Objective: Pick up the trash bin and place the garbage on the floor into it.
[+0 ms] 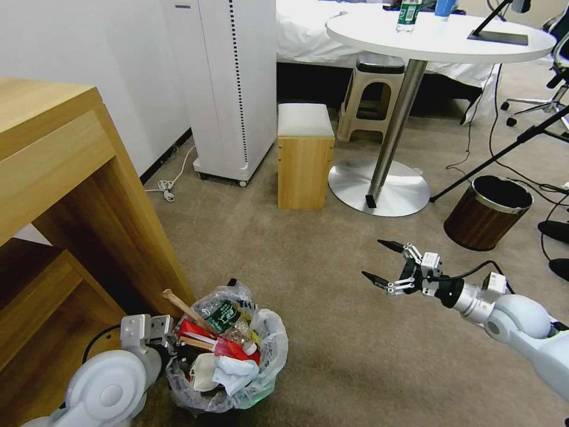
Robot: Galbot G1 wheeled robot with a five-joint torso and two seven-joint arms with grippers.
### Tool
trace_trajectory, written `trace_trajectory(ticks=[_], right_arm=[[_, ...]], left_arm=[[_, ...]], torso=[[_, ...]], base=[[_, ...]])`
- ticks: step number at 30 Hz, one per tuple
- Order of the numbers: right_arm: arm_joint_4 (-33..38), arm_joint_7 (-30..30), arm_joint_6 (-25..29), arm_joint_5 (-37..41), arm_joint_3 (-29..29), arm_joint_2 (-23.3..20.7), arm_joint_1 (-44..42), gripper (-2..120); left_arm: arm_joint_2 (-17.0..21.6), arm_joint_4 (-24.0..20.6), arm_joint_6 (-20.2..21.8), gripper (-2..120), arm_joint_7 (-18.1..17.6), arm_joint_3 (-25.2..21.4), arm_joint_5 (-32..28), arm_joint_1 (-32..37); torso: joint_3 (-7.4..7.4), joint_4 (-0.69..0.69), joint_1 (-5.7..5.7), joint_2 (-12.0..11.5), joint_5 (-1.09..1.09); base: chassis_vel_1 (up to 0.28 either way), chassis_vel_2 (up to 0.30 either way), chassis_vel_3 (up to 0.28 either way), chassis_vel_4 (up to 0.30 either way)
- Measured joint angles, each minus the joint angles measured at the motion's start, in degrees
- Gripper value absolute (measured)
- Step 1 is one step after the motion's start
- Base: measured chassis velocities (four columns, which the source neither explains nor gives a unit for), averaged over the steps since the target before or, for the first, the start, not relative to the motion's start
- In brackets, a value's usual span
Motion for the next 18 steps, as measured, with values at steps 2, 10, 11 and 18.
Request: trace_trajectory(ticks=[2,10,11,18], right_arm=[[-0.76,-0.08,0.42,-0.16,-1.15,0.51,0.7,100],[-1.5,-0.11,0.85,-0.61,-2.33,1.58,1.4,100],[-1.79,-0.19,0.97,-0.77,-2.43,1.76,1.42,100],[-2.35,-0.54,1.63,-1.16,-2.43,2.18,0.84,100]], left_arm=[[-0.7,0.78,0.05,0,-0.32,0.73,0.55,-0.28],[-0.94,2.07,0.19,0,-0.51,1.33,1.41,-0.27],[-1.07,2.46,0.2,0,-0.59,1.74,1.7,-0.43],[-2.19,4.14,0.22,0,-0.71,3.23,2.68,-1.26]], torso=[[0.0,0.01,0.0,0.0,0.01],[0.0,0.01,0.0,0.0,0.01],[0.0,0.01,0.0,0.0,0.02],[-0.01,0.01,0.0,0.01,0.05]], base=[[0.0,0.0,0.0,0.0],[0.0,0.0,0.0,0.0],[0.0,0.0,0.0,0.0],[0.0,0.0,0.0,0.0]])
